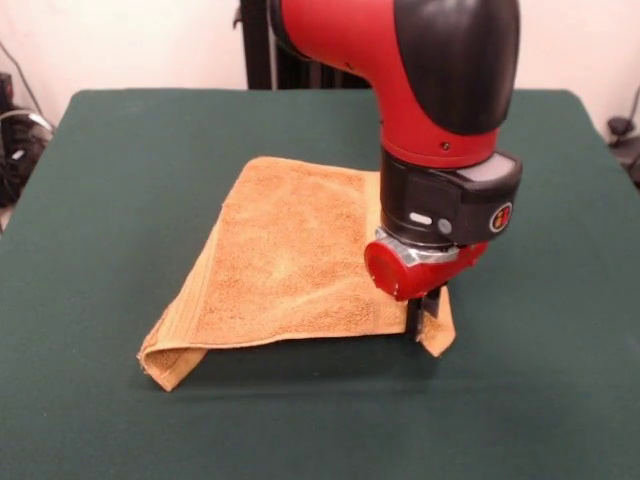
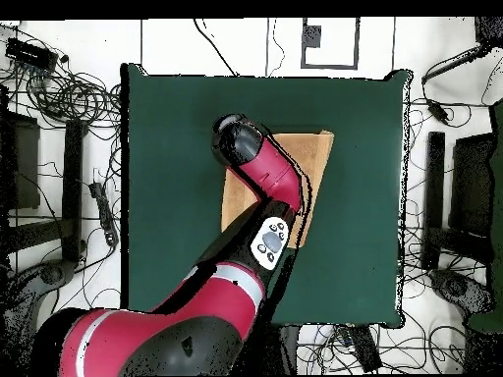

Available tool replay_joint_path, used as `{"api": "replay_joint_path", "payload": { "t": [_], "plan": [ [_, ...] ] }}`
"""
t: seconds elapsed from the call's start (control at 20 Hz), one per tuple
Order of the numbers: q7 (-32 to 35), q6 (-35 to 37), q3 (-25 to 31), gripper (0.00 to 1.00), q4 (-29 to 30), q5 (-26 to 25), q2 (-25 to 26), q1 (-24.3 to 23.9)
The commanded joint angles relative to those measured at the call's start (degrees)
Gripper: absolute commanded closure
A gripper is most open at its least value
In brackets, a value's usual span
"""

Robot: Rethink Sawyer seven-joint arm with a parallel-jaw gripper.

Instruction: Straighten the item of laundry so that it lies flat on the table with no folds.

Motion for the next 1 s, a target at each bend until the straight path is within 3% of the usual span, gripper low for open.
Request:
{"api": "replay_joint_path", "payload": {
  "t": [0.05,0.55,0.85,1.0],
  "plan": [
    [25.2,9.38,1.05,1.0,-4.76,-0.79,1.03,1.29],
    [30.02,14.06,0.39,1.0,-8.51,-1.62,1.67,-0.32],
    [30.32,12.43,1.02,1.0,-7.85,-0.88,2.95,0.08],
    [31.38,12.6,1.4,1.0,-10.75,-0.7,4.33,-1.06]
  ]
}}
